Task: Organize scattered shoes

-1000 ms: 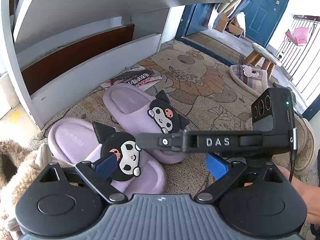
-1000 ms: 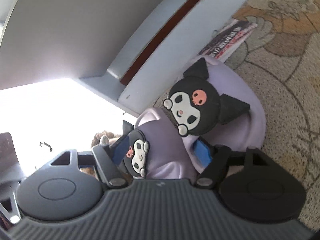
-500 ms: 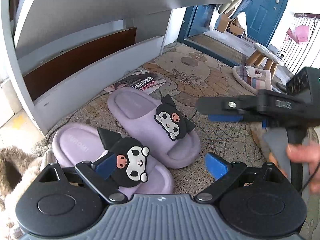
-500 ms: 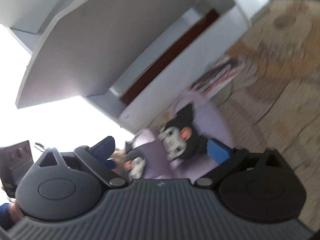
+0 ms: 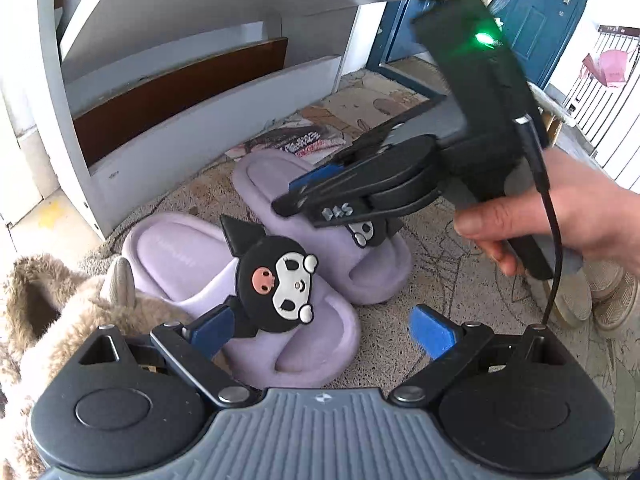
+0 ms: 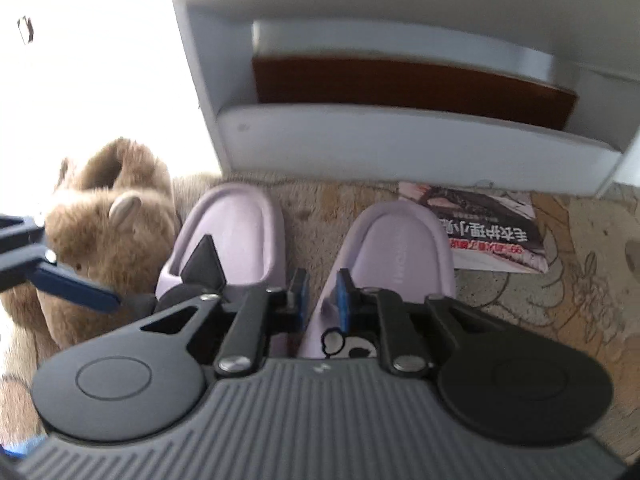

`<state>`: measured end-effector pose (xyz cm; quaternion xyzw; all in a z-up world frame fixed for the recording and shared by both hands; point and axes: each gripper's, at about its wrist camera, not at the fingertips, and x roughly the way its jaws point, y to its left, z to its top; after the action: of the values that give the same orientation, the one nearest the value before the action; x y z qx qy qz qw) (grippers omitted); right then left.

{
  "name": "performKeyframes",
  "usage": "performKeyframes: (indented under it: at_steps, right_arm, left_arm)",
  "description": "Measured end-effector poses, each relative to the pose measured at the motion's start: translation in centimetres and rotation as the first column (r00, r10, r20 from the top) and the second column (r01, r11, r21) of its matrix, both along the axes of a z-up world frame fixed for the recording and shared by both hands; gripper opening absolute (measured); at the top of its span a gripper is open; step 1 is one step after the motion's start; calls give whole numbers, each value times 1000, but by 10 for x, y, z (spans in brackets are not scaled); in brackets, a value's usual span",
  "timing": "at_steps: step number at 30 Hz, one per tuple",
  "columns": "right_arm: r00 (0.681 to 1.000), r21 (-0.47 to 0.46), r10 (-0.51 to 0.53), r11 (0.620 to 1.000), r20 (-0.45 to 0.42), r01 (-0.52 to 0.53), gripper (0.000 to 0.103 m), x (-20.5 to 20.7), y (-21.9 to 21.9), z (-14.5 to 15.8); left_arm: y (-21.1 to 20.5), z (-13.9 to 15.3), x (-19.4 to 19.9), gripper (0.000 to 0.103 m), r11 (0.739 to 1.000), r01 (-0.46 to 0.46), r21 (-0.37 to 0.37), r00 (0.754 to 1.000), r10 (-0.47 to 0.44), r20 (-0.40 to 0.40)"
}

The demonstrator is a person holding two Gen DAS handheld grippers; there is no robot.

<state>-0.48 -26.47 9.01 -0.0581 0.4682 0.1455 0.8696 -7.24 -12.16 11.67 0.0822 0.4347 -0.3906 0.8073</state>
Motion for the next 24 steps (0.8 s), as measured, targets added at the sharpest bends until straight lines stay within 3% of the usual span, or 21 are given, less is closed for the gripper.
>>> performKeyframes:
  at_steps: [1,2,5,7,9,11,14,19,21,22,23,24]
  right_arm:
    - [1000,-14,5,1000,-18,-5,40,2,2,0]
    - [999,-48,16,999,-40,-18,42,5,8,-2]
    - [996,-155,48,986,-71,-58,43,11,24,-15]
    - [995,-193,55,979,-77,-69,36,12,29,-21]
    - [998,-97,6,995,-63,-12,14,12,17,-14]
    - [997,25,-15,1000,-75,17,1,11,10,-8]
    - [998,0,13,1000,-68,-13,1,4,24,-10]
    - [999,82,-45,996,-14,46,2,-8,13,-3]
    - [997,87,-58,995,45,54,10,-17,8,3]
    - [996,86,-61,995,72,54,33,-22,7,6]
    - [993,84,-62,995,102,53,49,-28,7,10]
    - [988,99,-76,993,136,63,53,-36,4,15]
  left_arm:
    - [0,1,0,96,1000,-1,-5,1000,1,2]
    - [0,1,1,96,1000,-3,-9,1000,3,0]
    - [2,1,2,96,1000,-8,-16,1000,8,-3]
    - [3,1,1,96,1000,-9,-19,1000,9,-2]
    - [5,3,1,96,1000,-10,-22,1000,10,0]
    - [7,2,2,96,1000,-15,-21,1000,15,-3]
    - [8,1,3,96,999,-25,-20,1000,25,-8]
    - [8,4,2,96,999,-22,-29,1000,22,-5]
    - [7,4,2,96,999,-23,-32,1000,23,-7]
    - [7,4,2,96,999,-24,-34,1000,24,-9]
    - [6,4,1,96,999,-24,-38,1000,24,-13]
    - [5,3,1,96,999,-22,-39,1000,22,-15]
